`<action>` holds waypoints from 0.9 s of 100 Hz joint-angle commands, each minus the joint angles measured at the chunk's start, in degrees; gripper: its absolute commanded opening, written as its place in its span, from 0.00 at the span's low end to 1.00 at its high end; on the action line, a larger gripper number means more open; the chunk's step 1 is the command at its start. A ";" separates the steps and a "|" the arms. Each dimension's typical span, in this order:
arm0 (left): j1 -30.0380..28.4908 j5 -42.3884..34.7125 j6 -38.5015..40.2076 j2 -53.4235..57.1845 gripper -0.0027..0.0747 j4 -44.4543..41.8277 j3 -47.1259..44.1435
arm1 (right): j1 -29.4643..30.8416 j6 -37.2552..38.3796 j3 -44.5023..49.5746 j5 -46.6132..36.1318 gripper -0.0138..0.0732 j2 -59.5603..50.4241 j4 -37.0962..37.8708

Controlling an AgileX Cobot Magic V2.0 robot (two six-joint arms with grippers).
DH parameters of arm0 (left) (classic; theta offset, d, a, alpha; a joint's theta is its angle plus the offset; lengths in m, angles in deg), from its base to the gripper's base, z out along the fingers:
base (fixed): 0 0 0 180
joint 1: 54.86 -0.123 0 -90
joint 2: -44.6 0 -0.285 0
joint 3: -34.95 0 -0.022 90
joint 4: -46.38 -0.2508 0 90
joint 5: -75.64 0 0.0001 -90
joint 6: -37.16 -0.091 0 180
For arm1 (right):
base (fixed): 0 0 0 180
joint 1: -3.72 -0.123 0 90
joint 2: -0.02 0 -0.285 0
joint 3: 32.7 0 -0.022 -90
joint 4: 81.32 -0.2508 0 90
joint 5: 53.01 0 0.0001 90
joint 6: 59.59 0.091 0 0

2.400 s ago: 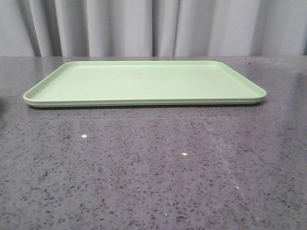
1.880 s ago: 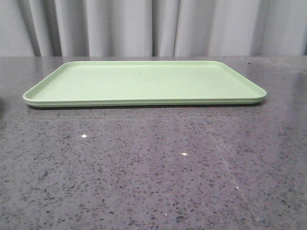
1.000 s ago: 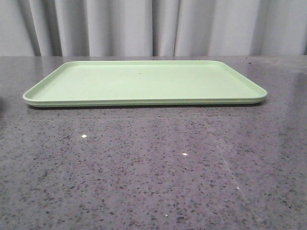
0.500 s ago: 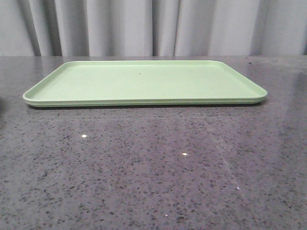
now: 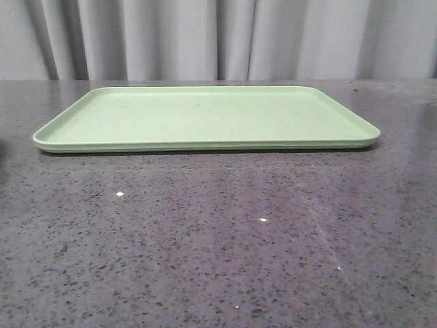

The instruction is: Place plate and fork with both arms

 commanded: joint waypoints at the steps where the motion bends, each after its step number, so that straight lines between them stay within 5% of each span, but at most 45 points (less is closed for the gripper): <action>1: 0.13 -3.74 0.10 -0.30 0.55 0.30 2.15 | 0.20 -0.50 -2.07 -3.31 0.39 0.46 0.36; 11: 0.13 -3.74 0.10 -0.30 0.67 0.09 2.15 | 0.20 -0.50 -2.07 -2.74 0.63 0.46 0.36; 21: 0.13 -3.74 0.10 -0.30 0.67 0.09 2.15 | 0.20 -0.50 -2.07 -2.84 0.79 0.46 0.36; 48: 0.13 -3.74 0.10 -0.30 0.67 -0.55 2.15 | 0.20 -0.50 -2.07 -1.58 0.80 0.46 -0.11; 67: 0.01 -1.14 0.38 -0.30 0.67 -8.88 2.56 | 0.20 -0.50 -2.07 -1.19 0.80 0.46 -0.22; 90: -7.97 4.01 3.00 -0.30 0.67 -11.10 3.99 | 0.20 -0.50 -2.07 -1.19 0.80 0.46 -0.34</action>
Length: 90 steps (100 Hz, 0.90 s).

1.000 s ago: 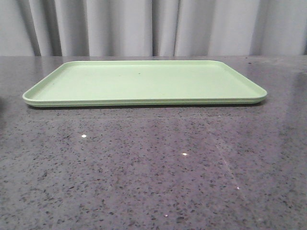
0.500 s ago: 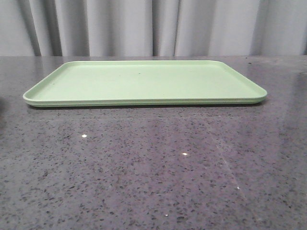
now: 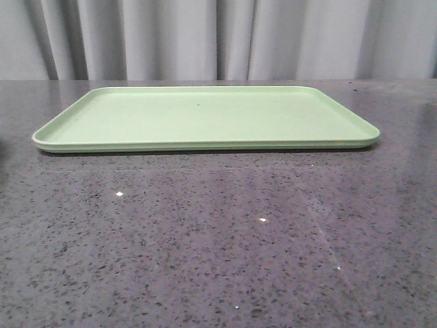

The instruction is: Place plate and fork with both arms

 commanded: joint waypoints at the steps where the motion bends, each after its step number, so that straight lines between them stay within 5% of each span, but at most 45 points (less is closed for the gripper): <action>1: -4.08 -2.46 0.99 -0.30 0.67 -1.07 2.23 | 0.20 -0.50 -2.07 -3.73 0.80 0.46 0.22; 14: -9.04 0.00 0.99 -0.83 0.67 -3.65 2.23 | 0.20 -0.50 -2.07 -3.73 0.80 0.46 0.22; 90: -13.80 3.79 4.28 -20.93 0.67 -5.64 2.23 | 0.20 -0.50 -2.07 -3.78 0.80 0.46 0.22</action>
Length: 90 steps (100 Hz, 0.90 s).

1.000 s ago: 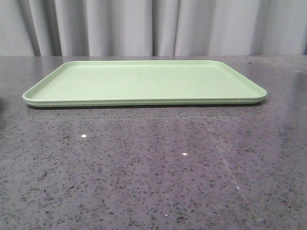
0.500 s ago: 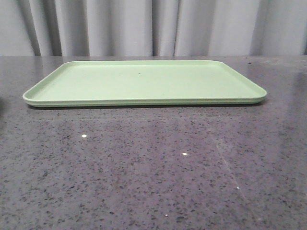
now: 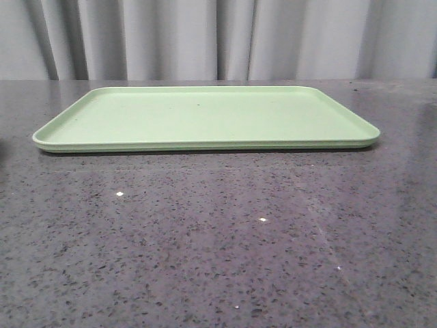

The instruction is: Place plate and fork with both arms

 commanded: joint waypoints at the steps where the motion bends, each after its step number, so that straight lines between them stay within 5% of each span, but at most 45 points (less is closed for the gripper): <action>1: -0.27 -1.86 0.79 -2.41 0.67 0.50 1.88 | 0.20 -0.50 -2.07 -4.09 0.80 0.46 0.31; 90: -0.27 -2.01 0.79 -14.35 0.67 0.77 1.88 | 0.20 -0.50 -2.07 -4.45 0.80 0.46 0.31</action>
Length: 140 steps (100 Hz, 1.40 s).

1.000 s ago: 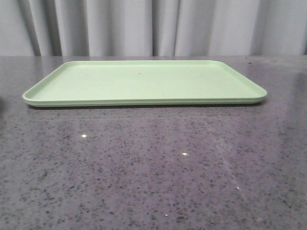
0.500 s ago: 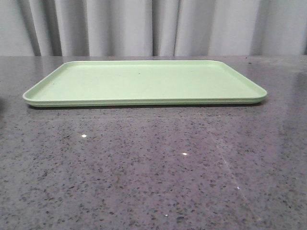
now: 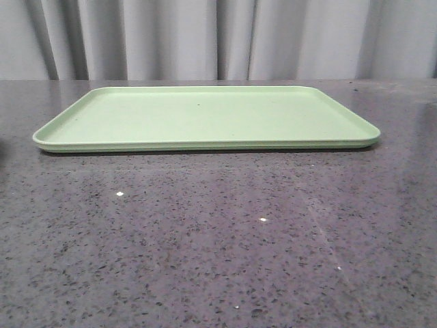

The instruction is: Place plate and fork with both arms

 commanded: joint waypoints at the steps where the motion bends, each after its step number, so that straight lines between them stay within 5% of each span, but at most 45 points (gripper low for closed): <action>1: -0.03 -2.40 0.79 0.95 0.67 -0.05 1.88 | 0.20 -0.50 -2.07 -4.39 0.80 0.46 0.31; 17: -0.03 -2.40 0.79 0.95 0.55 -0.05 1.88 | 0.20 -0.50 -2.07 -4.46 0.80 0.46 0.31; 53: -0.03 -2.40 0.79 0.95 0.01 -0.05 1.88 | 0.20 -0.50 -2.07 -5.12 0.80 0.46 0.31; 87: -0.03 -0.68 0.69 1.06 0.01 0.65 1.88 | 0.20 -0.50 -2.07 -5.24 0.80 0.46 0.31; 126: -6.17 1.44 -1.15 7.22 0.01 11.83 5.43 | 0.20 -0.50 -2.07 -5.24 0.80 0.46 0.31; 140: -7.22 3.04 -7.68 9.36 0.01 23.42 8.11 | 0.20 -0.50 -2.07 -5.18 0.80 0.46 0.31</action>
